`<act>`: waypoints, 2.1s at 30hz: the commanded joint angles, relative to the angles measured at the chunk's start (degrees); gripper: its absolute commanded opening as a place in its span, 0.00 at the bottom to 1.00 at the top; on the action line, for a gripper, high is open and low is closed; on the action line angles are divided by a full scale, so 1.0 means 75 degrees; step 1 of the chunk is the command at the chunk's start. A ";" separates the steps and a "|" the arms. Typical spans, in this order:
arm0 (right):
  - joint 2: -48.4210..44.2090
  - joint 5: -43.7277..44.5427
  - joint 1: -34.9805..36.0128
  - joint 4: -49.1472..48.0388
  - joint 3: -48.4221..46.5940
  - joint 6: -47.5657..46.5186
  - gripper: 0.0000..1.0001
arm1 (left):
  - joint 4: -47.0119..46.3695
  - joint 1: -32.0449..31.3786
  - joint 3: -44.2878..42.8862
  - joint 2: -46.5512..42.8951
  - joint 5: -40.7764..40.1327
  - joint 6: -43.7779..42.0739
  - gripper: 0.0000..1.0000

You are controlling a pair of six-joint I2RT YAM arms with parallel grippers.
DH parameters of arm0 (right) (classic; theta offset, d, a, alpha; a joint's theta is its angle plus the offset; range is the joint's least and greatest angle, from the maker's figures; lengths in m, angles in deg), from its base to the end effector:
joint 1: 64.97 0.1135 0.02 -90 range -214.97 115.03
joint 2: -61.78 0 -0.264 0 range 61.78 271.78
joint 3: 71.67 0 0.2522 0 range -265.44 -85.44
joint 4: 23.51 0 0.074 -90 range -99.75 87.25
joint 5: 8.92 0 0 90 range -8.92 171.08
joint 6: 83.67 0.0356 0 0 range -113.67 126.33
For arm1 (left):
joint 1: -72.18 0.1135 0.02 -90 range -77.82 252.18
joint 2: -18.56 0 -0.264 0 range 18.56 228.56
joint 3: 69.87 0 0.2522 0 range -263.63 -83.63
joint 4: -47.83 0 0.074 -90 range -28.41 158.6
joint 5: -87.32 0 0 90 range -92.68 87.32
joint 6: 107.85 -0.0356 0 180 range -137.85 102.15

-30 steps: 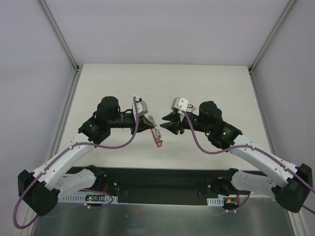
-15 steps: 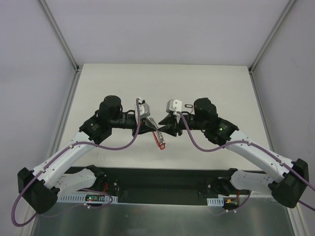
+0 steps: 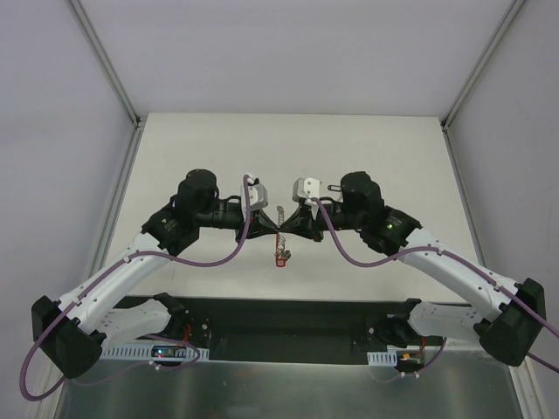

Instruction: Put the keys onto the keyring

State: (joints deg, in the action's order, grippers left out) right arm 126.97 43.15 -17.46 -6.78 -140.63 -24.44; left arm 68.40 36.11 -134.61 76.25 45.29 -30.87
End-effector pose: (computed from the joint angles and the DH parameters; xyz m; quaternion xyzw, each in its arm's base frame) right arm 0.1597 0.2068 0.3468 -0.6240 0.4461 0.3373 0.5457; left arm 0.1657 -0.1534 0.3447 0.5270 0.5482 -0.4258 0.4903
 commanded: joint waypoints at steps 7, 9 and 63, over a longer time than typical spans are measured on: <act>-0.0172 -0.0181 0.0018 -0.0125 -0.0270 -0.0035 0.01 | -0.0228 -0.0088 -0.0152 -0.0227 -0.0125 -0.0303 0.13; -0.0254 -0.0181 0.0029 -0.0242 -0.0234 0.0023 0.01 | -0.0240 -0.0088 -0.0105 -0.0262 -0.0184 -0.0315 0.19; -0.0055 -0.0075 0.0029 -0.1192 0.0094 0.0715 0.01 | -0.1939 -0.0147 0.0598 -0.0520 -0.0302 0.0517 0.00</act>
State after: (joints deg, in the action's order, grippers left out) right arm 125.94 44.68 -17.81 -12.27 -139.41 -20.04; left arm 60.73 35.76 -130.33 73.48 41.79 -27.42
